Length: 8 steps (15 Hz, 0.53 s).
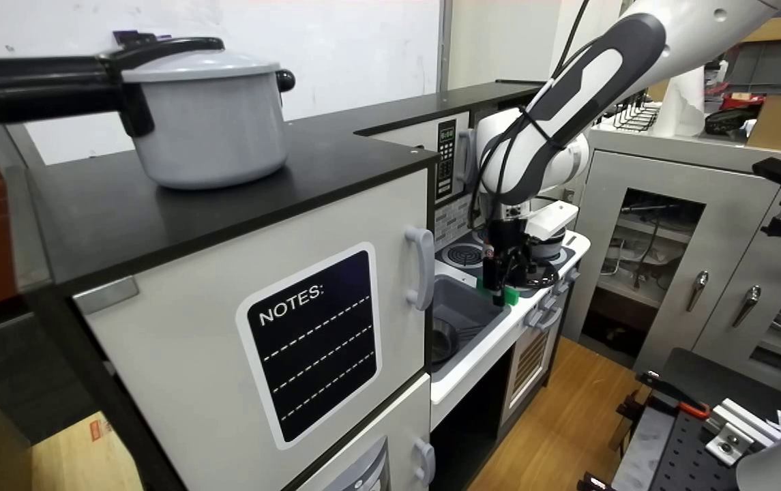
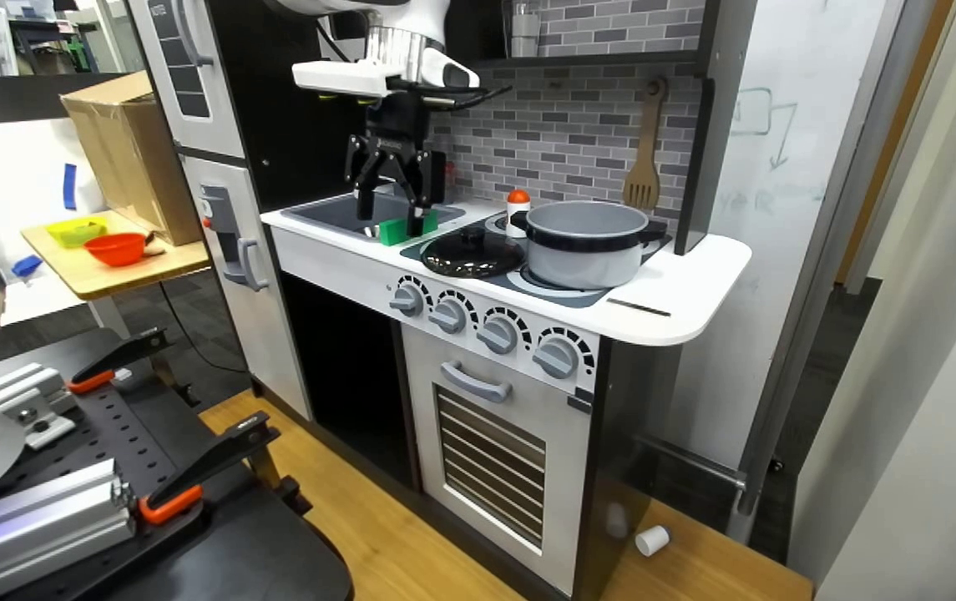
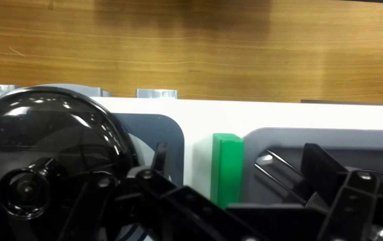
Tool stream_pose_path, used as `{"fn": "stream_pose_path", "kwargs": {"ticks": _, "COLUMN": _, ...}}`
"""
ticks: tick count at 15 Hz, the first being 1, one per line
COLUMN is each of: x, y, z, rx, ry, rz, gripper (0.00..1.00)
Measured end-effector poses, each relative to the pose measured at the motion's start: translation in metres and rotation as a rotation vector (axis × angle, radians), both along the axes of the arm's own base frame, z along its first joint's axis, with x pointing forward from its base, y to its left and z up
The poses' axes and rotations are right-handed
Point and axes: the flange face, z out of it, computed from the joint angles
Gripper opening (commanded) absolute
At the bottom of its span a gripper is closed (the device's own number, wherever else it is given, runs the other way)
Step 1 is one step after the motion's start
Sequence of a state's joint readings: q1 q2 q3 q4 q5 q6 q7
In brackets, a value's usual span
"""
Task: Pick up and put down the green block then put the salt cellar inside the pot and the green block in the sink
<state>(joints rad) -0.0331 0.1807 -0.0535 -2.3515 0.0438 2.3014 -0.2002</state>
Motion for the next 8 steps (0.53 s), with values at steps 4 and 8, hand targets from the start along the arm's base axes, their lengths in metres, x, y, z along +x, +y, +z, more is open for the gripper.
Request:
{"fn": "stream_pose_path", "kwargs": {"ticks": 4, "x": 0.007, "y": -0.003, "z": -0.001, "rx": 0.001, "ry": -0.018, "rz": -0.008, "gripper": 0.74}}
{"fn": "stream_pose_path", "kwargs": {"ticks": 8, "x": 0.013, "y": -0.006, "z": 0.004, "rx": 0.001, "ry": -0.031, "rz": -0.009, "gripper": 0.55}}
